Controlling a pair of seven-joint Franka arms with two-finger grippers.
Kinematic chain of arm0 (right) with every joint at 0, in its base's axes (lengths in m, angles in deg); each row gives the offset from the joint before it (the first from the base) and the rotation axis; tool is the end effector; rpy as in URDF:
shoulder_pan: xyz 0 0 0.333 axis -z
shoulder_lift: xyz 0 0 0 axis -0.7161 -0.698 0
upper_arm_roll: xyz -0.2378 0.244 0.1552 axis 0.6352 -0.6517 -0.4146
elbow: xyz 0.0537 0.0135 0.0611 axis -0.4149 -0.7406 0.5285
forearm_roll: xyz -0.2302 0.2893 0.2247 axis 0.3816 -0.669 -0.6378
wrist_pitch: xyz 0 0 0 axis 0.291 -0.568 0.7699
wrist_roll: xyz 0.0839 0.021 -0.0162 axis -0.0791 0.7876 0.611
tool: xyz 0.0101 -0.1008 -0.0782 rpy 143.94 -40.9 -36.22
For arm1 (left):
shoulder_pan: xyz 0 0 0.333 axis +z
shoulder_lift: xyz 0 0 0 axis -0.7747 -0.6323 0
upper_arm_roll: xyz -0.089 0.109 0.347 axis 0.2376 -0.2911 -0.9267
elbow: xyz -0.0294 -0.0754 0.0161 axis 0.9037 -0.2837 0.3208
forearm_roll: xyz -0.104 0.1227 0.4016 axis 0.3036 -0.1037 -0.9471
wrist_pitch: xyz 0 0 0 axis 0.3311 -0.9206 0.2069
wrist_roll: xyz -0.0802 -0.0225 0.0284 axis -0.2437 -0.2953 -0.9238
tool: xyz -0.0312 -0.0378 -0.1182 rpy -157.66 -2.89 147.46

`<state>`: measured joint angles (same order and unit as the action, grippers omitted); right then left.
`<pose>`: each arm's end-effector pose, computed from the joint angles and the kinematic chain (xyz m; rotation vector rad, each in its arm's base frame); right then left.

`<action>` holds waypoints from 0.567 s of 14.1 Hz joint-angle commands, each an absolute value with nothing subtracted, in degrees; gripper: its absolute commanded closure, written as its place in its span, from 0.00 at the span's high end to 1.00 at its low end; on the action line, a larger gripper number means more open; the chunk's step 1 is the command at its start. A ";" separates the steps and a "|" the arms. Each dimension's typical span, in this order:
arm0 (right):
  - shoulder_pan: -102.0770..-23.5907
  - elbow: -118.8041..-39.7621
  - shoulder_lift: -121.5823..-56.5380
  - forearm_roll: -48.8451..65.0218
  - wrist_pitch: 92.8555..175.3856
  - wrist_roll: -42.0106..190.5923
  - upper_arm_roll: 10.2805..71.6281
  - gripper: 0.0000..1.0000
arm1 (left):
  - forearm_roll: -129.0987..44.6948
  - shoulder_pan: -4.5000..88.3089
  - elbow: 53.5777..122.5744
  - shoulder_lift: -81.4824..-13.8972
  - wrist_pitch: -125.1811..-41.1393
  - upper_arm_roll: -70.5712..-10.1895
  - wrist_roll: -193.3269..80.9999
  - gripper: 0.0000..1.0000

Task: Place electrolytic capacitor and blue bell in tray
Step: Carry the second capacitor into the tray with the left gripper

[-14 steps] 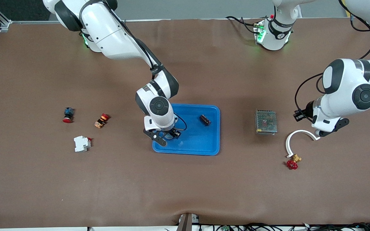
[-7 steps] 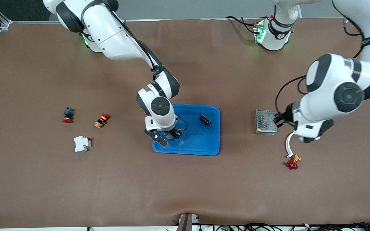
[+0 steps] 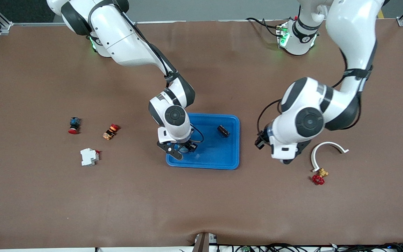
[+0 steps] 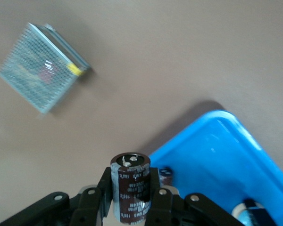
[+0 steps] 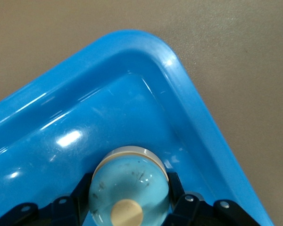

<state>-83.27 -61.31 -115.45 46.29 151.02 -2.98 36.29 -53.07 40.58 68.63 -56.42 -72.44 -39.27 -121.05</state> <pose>0.6454 0.4838 0.1707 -2.9950 0.9259 -0.0588 0.6931 -0.3309 0.3750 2.8876 1.1579 -0.3034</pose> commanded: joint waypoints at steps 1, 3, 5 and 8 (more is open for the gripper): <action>-83.79 -60.07 -116.13 47.75 150.78 -3.69 36.82 0.00 | -52.60 38.05 65.97 -58.63 -76.63 -39.81 -124.85 0.02; -83.79 -60.07 -116.13 47.83 150.78 -3.69 36.82 0.00 | -52.60 36.46 65.97 -60.03 -79.19 -39.81 -125.91 0.02; -83.79 -60.07 -116.13 47.83 150.78 -3.78 36.82 0.00 | -52.77 34.70 65.97 -61.35 -82.00 -39.90 -127.40 0.02; -83.88 -60.07 -116.13 47.83 150.86 -3.78 36.82 1.00 | -53.04 33.03 65.97 -63.11 -86.39 -40.07 -128.55 0.02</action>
